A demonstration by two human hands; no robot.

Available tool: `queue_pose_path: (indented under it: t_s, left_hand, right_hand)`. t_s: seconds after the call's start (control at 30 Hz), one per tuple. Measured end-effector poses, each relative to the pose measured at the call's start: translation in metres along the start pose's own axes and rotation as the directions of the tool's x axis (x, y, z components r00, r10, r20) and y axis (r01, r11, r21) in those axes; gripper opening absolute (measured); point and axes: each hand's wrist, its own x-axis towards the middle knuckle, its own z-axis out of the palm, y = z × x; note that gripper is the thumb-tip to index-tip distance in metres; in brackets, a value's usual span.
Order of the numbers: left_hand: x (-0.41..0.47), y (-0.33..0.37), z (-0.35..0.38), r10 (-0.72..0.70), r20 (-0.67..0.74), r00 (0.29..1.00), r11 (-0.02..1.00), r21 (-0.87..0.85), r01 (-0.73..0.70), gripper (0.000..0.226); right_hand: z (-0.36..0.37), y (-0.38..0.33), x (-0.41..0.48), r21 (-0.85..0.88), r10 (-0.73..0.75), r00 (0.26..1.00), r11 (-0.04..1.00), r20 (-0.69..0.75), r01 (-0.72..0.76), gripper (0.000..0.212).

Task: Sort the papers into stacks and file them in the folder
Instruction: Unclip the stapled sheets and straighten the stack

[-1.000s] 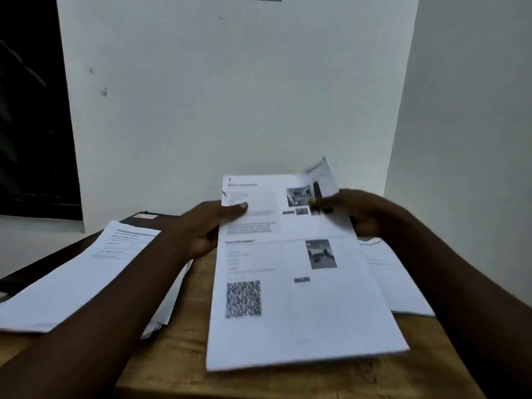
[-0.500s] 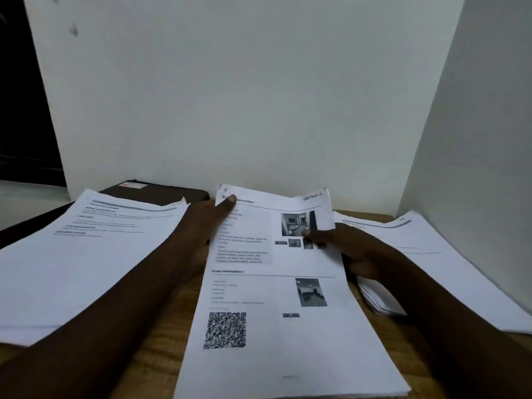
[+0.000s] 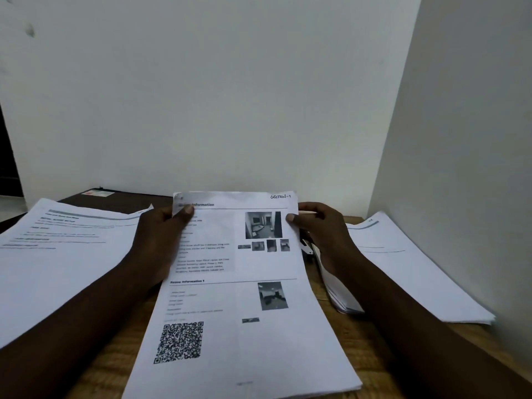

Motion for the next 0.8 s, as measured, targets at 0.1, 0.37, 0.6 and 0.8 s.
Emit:
queue_pose_path:
  t_s: [0.1,0.37,0.6,0.8]
  left_hand:
    - [-0.001,-0.002,0.001,0.009,-0.01,1.0,1.0,-0.005,-0.009,0.013]
    - [0.004,-0.008,-0.004,0.054,0.0,0.999,0.998,0.02,-0.054,0.013]
    - [0.003,-0.008,-0.004,0.099,-0.022,0.995,0.993,0.073,-0.098,0.015]
    - [0.001,-0.006,-0.004,0.083,-0.03,0.996,0.995,0.054,-0.081,0.021]
  right_hand:
    - [0.003,0.003,0.002,-0.116,-0.04,0.995,0.993,-0.095,0.029,0.028]
    - [0.009,0.0,-0.004,-0.261,-0.117,0.984,0.962,-0.137,0.078,0.025]
    - [0.011,0.002,-0.008,-0.371,-0.238,0.962,0.912,-0.133,0.174,0.026]
    - [0.014,-0.001,-0.013,-0.487,-0.329,0.922,0.851,-0.204,0.196,0.017]
